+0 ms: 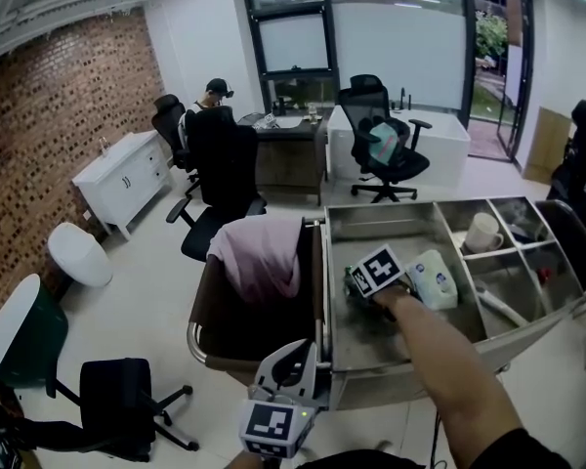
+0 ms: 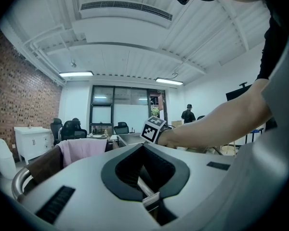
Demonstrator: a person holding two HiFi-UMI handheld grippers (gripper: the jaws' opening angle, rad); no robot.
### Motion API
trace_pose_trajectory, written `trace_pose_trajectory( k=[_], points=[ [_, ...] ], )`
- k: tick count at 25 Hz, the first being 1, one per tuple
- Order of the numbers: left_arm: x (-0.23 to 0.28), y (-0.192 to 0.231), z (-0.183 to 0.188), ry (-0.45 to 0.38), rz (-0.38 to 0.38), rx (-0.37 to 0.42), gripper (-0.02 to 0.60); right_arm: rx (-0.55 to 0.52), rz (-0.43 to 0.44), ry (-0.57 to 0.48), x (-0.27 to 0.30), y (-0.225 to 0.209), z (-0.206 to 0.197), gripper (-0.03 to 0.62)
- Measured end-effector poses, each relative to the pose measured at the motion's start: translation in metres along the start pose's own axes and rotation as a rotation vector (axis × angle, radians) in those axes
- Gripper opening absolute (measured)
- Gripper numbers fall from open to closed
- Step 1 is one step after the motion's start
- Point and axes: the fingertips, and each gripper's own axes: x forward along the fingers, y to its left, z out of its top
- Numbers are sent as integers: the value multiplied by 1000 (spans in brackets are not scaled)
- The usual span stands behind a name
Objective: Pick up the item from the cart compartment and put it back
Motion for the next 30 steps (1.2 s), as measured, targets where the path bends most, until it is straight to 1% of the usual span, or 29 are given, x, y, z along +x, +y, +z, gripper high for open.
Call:
trace_pose_trajectory(
  k=[3, 9, 17, 22, 26, 30],
  points=[
    [0, -3, -1, -4, -9, 7, 0, 45, 19, -39, -9, 1, 3, 244],
    [1, -8, -3, 0, -23, 6, 0, 107, 52, -202, -52, 2, 29, 239],
    [2, -15, 3, 0, -30, 0, 0, 128, 58, -378, -122, 3, 45, 235],
    [5, -21, 4, -2, -41, 7, 0, 123, 78, -485, -166, 14, 48, 235],
    [7, -27, 3, 5, -52, 11, 0, 112, 108, -569, -205, 32, 49, 235],
    [12, -34, 0, -7, -67, 15, 0, 86, 86, -628, -238, 42, 41, 235]
  ],
)
